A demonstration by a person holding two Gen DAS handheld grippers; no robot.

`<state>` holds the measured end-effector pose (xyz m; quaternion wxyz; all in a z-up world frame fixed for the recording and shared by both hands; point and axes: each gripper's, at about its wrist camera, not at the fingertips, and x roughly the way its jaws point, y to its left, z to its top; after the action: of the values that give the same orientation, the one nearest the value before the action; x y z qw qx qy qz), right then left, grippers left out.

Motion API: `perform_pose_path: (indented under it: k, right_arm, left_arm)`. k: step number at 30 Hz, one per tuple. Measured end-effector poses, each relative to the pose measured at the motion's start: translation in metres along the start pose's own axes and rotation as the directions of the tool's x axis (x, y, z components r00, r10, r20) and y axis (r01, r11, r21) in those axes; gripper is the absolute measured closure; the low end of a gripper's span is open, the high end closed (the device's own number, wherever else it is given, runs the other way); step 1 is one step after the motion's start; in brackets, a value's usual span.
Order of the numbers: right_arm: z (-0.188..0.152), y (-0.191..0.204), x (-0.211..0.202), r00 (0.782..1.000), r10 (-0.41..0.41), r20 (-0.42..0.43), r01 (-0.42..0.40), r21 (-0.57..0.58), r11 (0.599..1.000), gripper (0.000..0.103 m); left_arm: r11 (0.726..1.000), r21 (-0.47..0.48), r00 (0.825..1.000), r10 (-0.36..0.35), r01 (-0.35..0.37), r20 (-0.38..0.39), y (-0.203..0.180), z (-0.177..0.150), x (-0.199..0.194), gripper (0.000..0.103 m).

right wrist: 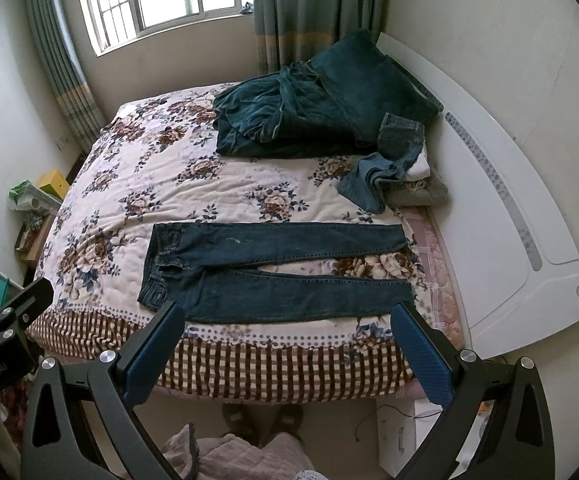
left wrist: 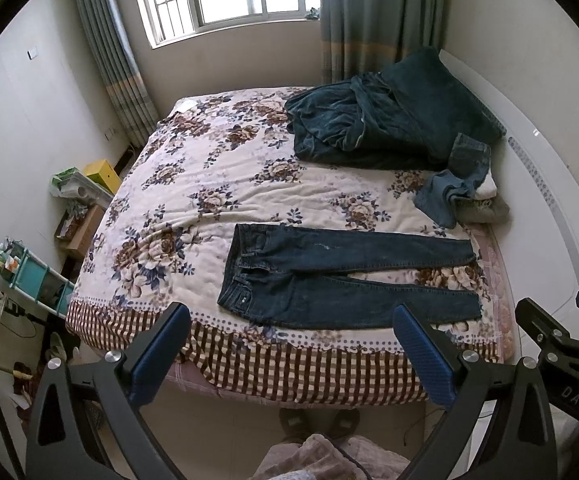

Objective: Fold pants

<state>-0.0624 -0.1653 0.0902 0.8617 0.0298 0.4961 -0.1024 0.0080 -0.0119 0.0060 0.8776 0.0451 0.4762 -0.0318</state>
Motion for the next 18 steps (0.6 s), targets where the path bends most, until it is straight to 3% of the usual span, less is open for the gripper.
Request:
perform_pose_path:
  k: [18]
  right_arm:
    - [0.0062,-0.0049,-0.0071,1.0,0.003,0.006,-0.003,0.006,1.0,0.0]
  left_arm:
    - [1.0,0.0,1.0,-0.001,0.001,0.005,-0.0001,0.0044,-0.0025,0.0]
